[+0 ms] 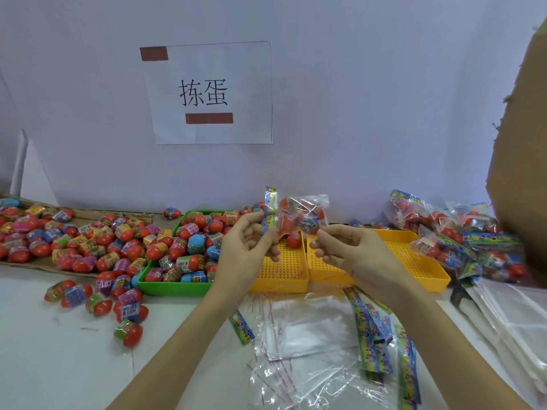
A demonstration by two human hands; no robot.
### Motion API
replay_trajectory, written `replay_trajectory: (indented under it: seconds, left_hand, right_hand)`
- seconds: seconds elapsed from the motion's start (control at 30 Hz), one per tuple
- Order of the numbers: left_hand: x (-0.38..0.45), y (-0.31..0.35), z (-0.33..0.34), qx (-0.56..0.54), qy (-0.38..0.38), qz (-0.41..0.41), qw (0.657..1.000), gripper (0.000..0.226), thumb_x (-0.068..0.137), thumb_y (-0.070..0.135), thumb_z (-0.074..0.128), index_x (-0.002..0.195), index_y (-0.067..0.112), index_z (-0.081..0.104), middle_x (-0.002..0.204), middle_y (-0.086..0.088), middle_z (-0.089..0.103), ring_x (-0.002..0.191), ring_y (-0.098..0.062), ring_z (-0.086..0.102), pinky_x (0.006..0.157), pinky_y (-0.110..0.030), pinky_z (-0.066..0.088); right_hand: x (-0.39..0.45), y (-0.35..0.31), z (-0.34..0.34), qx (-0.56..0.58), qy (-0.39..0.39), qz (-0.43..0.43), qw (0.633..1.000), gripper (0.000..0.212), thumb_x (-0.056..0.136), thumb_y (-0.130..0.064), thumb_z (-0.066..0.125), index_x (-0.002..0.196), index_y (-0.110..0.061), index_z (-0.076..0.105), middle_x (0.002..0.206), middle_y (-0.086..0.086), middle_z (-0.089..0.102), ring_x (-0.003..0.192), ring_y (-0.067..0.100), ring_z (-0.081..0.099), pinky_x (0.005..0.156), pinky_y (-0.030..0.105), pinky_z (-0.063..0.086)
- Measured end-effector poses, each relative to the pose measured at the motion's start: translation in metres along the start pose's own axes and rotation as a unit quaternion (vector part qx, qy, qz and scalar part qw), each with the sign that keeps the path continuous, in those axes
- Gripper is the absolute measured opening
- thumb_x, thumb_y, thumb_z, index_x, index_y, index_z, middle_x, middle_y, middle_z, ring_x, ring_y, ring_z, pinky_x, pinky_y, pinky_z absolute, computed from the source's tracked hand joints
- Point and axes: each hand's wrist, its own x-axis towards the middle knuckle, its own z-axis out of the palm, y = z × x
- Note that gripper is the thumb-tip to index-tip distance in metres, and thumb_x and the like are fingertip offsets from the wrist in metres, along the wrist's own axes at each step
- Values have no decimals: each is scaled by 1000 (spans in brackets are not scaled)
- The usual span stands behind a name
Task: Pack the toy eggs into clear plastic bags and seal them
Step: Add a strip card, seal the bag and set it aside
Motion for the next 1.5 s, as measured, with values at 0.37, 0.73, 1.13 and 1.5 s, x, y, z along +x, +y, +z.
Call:
replay_trajectory:
  seconds: [0.37, 0.73, 1.13, 1.5]
  left_hand:
    - [8, 2, -21, 30, -76, 40, 996, 35, 106, 14, 62, 134, 34, 66, 99, 0, 69, 101, -15, 70, 94, -27, 58]
    - [1, -2, -16, 319, -75, 210, 921, 46, 98, 40, 70, 141, 44, 56, 131, 15, 49, 127, -7, 46, 111, -27, 42]
    - [-5, 6, -6, 330, -98, 312, 885, 8, 96, 7, 76, 100, 12, 72, 91, 4, 67, 84, -13, 61, 77, -28, 52]
    - [-6, 2, 2, 245, 19, 162, 956, 29, 92, 40, 78, 76, 18, 67, 85, 4, 56, 76, -9, 54, 69, -15, 44]
  right_hand:
    - [-1, -5, -11, -78, -62, 12, 995, 45, 95, -55, 69, 123, -20, 73, 118, 6, 78, 108, 24, 76, 87, 35, 64]
    - [3, 7, 6, 136, -21, 71, 988, 63, 85, -17, 84, 140, -13, 52, 121, 22, 75, 110, 41, 74, 85, 37, 64]
    - [3, 3, 6, 80, 45, -6, 996, 46, 93, -5, 76, 135, -13, 60, 120, 27, 72, 108, 36, 75, 91, 44, 64]
    - [4, -3, -3, 164, -39, 19, 986, 48, 95, -3, 72, 140, -6, 56, 135, 26, 67, 121, 39, 69, 97, 46, 60]
